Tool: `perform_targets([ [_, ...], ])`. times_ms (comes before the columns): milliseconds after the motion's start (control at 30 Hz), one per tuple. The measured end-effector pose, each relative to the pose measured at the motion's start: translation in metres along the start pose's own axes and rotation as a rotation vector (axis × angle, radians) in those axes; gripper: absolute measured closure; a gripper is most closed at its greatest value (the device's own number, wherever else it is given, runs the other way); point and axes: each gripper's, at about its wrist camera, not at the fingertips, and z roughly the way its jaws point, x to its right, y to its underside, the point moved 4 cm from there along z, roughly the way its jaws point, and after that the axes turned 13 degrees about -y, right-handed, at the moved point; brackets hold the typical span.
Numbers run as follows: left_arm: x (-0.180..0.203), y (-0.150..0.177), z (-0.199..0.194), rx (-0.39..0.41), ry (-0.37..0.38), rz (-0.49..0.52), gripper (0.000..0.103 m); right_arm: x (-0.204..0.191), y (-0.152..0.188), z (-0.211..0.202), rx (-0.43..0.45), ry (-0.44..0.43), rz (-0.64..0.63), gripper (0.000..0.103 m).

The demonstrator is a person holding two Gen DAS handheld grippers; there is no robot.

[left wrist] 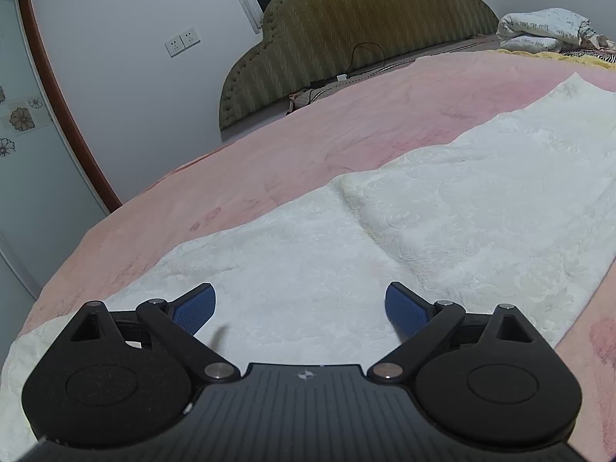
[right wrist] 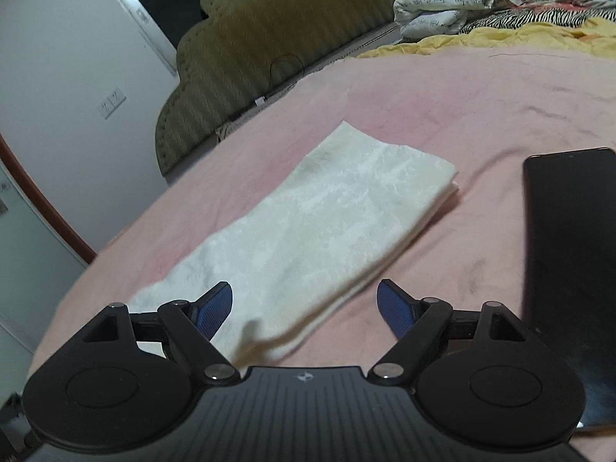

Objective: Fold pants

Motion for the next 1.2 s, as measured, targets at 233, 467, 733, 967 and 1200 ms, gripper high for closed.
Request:
perform_targets([
  [233,0.001,0.0,-0.001,0.002,-0.007,0.006,0.005,0.024,-0.032,0.035,0.187,0.011,0.161,0.019],
  [467,-0.001,-0.001,0.0,-0.005,-0.007,-0.001,0.004,0.052,-0.048,0.066,0.194,0.041,0.238,0.092],
  [733,-0.019,-0.001,0.006,-0.046,0.077,-0.127,0.012,-0.003,-0.051,0.055,0.174,-0.021,-0.018,0.095],
  [967,-0.073,-0.014,0.025,-0.203,0.437,-0.588,0.011,-0.116,-0.008,0.068,0.003,-0.223,-0.355,0.095],
  [1200,-0.074,-0.003,0.068,-0.507,0.846,-1.015,0.011,-0.159,0.062,0.086,-0.187,-0.307,-0.464,0.094],
])
